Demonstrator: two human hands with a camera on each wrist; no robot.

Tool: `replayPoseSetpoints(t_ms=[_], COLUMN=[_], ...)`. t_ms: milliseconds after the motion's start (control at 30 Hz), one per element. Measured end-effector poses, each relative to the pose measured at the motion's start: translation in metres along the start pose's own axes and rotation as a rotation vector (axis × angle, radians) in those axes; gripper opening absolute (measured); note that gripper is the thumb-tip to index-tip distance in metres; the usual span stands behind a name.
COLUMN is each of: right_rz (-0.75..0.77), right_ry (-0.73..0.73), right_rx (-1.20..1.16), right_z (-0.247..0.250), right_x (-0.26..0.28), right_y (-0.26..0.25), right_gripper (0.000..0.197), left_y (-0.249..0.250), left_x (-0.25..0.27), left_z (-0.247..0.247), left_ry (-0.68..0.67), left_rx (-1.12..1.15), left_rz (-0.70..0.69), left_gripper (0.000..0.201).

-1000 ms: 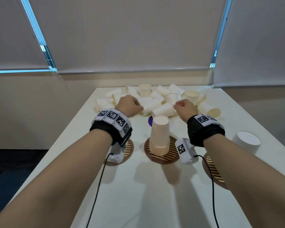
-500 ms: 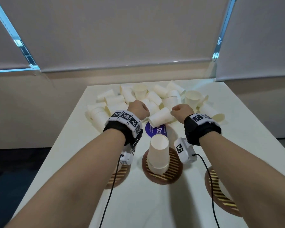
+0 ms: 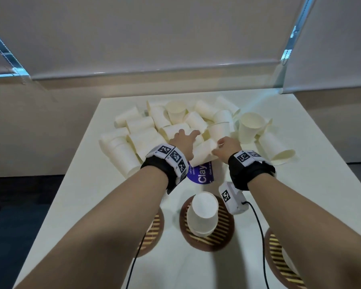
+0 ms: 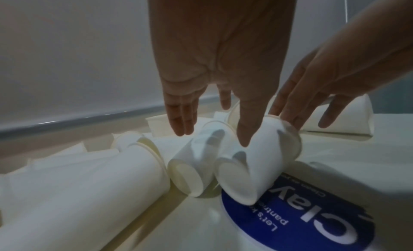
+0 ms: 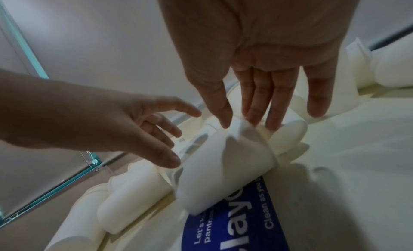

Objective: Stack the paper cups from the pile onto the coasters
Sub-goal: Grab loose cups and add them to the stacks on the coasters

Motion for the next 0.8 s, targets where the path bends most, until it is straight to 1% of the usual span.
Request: replayPoseSetpoints(t_ms=[67,167,200,333,400,467,533,667,767,800], right_rz=[-0.002,0.005,0.000,-0.035,-0.042,-0.038,-0.035,-0.074,-0.105,-0.113], right_ry=[-0.021,-0.072,-0.090,-0.118,-0.105,-0.088,-0.054,0.045,0.110,0.135], right_rx=[-0.016,-0.034,-0.042,-0.078,-0.095,-0.121,-0.140,-0.152,-0.166,-0.173], right_z=[-0.003,-0.009,-0.011,-0.009,-0.003,0.003,0.010,0.024,0.033,0.036], right_x=[-0.003,-0.003,-0.003,-0.002,-0.001,-0.001,-0.001,0.001,0.007,0.008], right_y=[0.004,0.011,0.013,0.021,0.021,0.019,0.020,0.027,0.030,0.032], right_gripper=[0.035,0.009,0.004,0.027,0.023,0.016,0.015,0.028,0.026,0.026], left_y=[0.005,0.007,0.006,0.006,0.007,0.002,-0.005,-0.016,-0.022,-0.023], left_x=[-0.008,-0.016,-0.018,-0.028,-0.034,-0.036,-0.034,-0.016,-0.002,0.001], left_z=[-0.003,-0.010,-0.011,-0.004,0.005,0.002,-0.009,-0.032,-0.034,-0.032], left_ry=[-0.027,-0.047,-0.046,-0.029,-0.029,-0.084,-0.149,-0.194,-0.169,-0.166], left_rx=[-0.039,-0.120,-0.158,-0.244,-0.233,-0.196,-0.173,-0.127,-0.027,0.002], left_rz=[-0.015,-0.016,-0.012,0.001,-0.004,0.005,0.044,0.084,0.121,0.127], left_gripper=[0.076,0.072,0.070,0.071,0.077,0.081,0.083,0.083,0.071,0.071])
Point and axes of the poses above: each hand's wrist, its own x-axis away from the middle knuckle, its own z-axis out of the back of the hand, y = z × x, the point moved 9 cm from there along -x, towards the middle knuckle, and after that the axes turned 12 degrees about y, right-handed, at the moved point
